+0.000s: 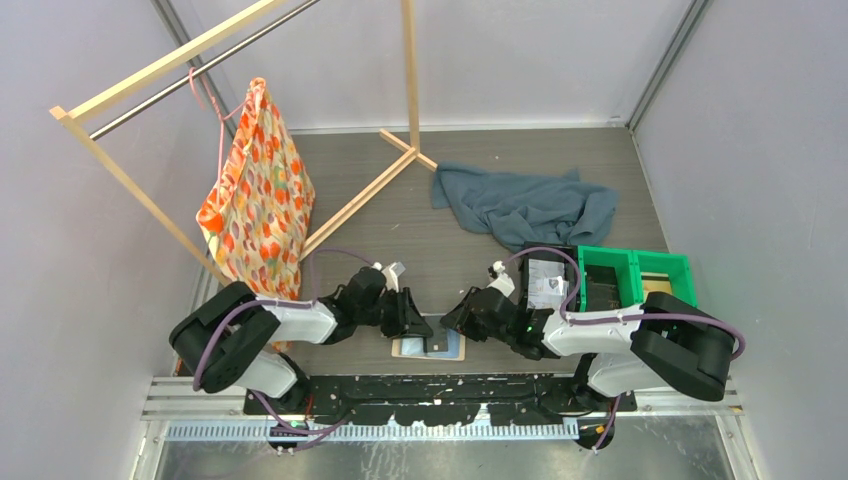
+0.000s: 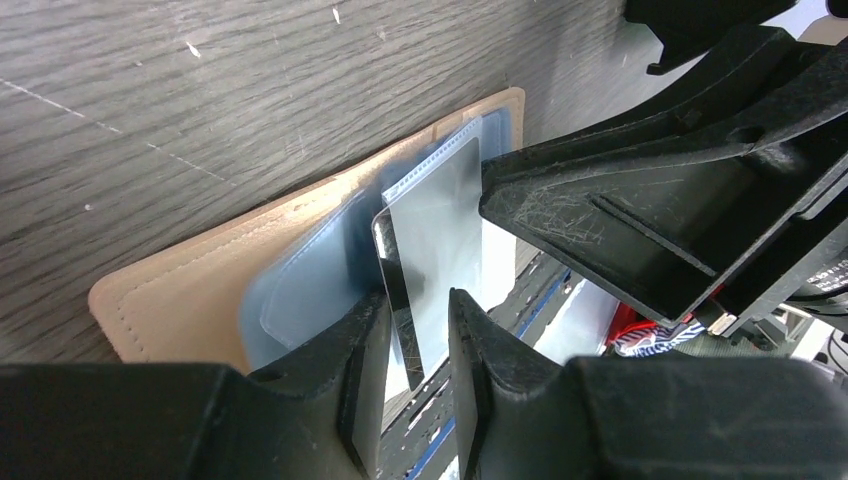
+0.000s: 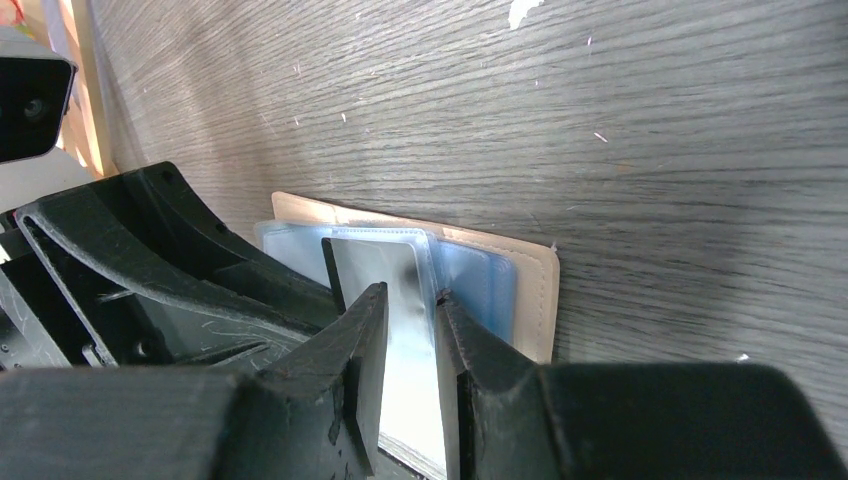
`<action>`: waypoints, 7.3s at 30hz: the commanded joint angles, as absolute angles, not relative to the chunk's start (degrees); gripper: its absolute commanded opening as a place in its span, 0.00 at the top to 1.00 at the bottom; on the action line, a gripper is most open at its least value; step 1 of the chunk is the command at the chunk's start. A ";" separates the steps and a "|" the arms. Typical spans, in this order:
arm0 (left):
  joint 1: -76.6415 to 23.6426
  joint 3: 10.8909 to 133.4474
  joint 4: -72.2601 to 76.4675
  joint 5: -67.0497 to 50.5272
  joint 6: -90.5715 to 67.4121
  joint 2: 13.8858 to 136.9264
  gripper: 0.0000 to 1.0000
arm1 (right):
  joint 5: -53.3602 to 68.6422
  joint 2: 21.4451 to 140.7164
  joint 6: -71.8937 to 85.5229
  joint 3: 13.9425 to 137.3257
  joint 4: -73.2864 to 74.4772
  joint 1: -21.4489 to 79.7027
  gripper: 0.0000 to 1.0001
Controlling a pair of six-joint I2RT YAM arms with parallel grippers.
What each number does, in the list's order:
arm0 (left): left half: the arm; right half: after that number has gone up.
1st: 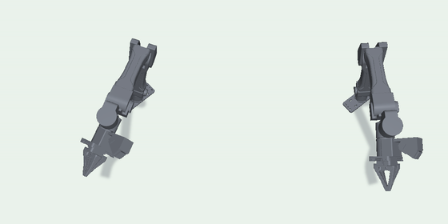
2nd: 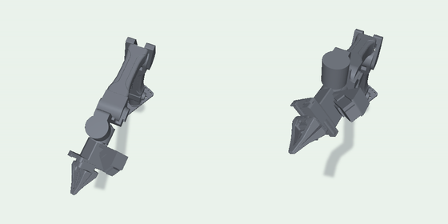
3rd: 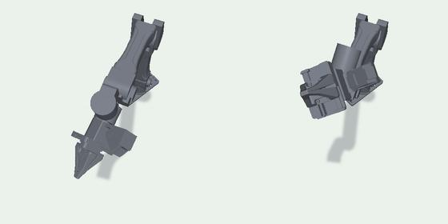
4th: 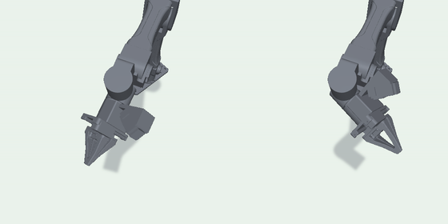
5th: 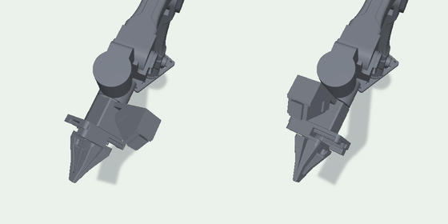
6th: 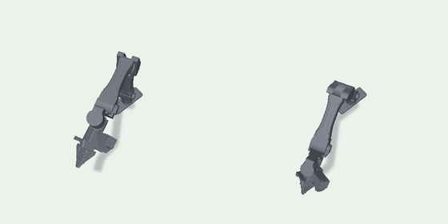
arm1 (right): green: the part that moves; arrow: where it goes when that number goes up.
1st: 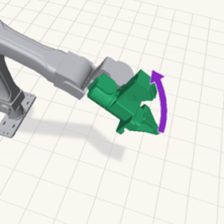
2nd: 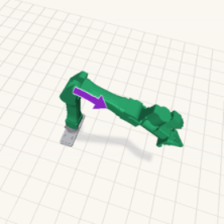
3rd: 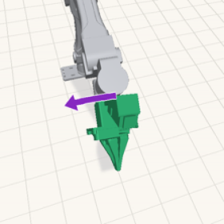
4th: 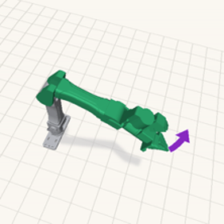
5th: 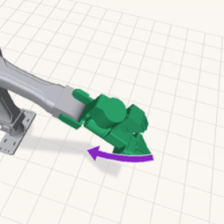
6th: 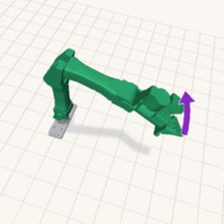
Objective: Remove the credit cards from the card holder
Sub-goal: Remove the credit card from the card holder.
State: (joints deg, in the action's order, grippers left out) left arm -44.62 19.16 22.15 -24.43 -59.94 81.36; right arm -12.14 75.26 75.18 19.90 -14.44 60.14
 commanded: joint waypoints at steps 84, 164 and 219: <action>-43.86 7.45 44.80 -22.99 -71.74 84.30 0.89 | -13.62 78.57 75.01 19.42 -11.60 59.97 0.72; -40.69 13.47 -22.77 -12.56 -58.23 31.19 0.99 | -8.09 74.33 66.21 29.51 -10.87 62.51 0.70; -32.12 16.71 -10.05 -23.37 -51.49 50.63 0.99 | -10.07 75.09 76.67 17.51 -17.46 61.34 0.39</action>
State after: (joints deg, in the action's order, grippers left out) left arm -32.51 16.67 -13.06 -22.59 -51.86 50.68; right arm -13.13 70.67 72.16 20.23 -8.14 59.81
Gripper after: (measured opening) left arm 0.010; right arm 0.602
